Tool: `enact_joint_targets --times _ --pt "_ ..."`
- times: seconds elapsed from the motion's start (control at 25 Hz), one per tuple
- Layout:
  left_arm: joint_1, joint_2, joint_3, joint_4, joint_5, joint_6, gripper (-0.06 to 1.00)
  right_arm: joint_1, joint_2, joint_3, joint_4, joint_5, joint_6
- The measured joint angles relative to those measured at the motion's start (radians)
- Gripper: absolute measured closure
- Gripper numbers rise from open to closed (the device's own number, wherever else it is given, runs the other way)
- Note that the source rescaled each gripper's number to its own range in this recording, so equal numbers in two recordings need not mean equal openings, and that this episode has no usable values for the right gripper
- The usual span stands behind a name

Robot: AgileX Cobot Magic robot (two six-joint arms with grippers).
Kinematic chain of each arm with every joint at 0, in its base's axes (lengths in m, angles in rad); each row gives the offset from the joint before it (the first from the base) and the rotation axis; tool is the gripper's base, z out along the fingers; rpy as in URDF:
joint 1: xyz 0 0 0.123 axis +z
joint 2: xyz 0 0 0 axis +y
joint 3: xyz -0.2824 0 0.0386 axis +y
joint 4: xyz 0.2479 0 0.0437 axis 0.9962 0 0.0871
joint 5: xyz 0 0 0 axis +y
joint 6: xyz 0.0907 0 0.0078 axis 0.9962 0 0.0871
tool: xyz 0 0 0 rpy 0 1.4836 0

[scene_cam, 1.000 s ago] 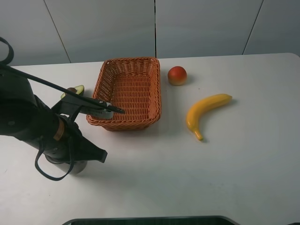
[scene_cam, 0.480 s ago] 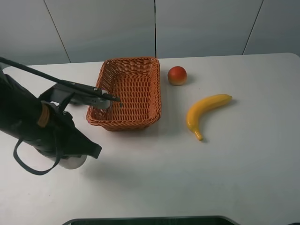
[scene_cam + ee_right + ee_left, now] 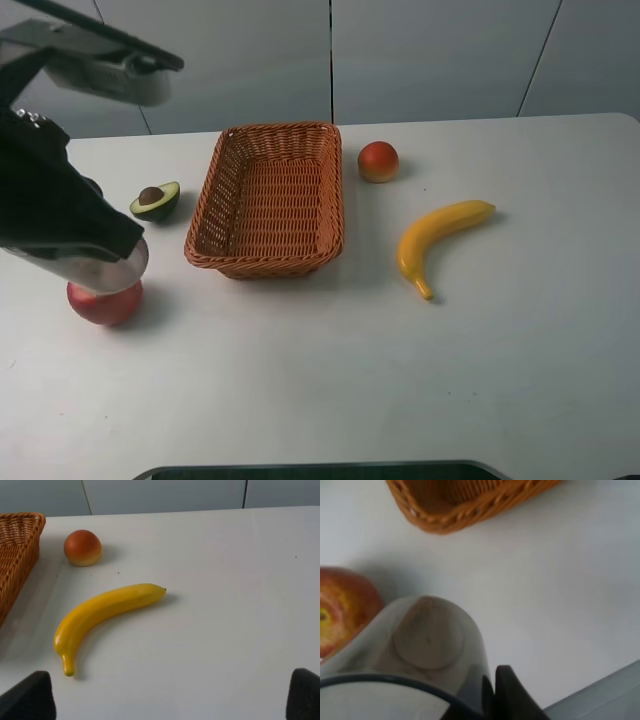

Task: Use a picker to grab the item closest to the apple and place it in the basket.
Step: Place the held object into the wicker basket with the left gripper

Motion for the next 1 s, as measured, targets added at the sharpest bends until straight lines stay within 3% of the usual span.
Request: enact_joint_targets --times 0.44,0.72,1.0 --pt "0.0 0.063 -0.182 0.137 0.029 0.022 0.94 0.0 0.0 0.0 0.0 0.0 0.0" --pt "0.0 0.205 -0.2 0.169 -0.134 0.026 0.94 0.0 0.0 0.0 0.0 0.0 0.0" --pt "0.0 0.361 -0.2 0.279 -0.329 -0.016 0.94 0.0 0.0 0.0 0.0 0.0 0.0"
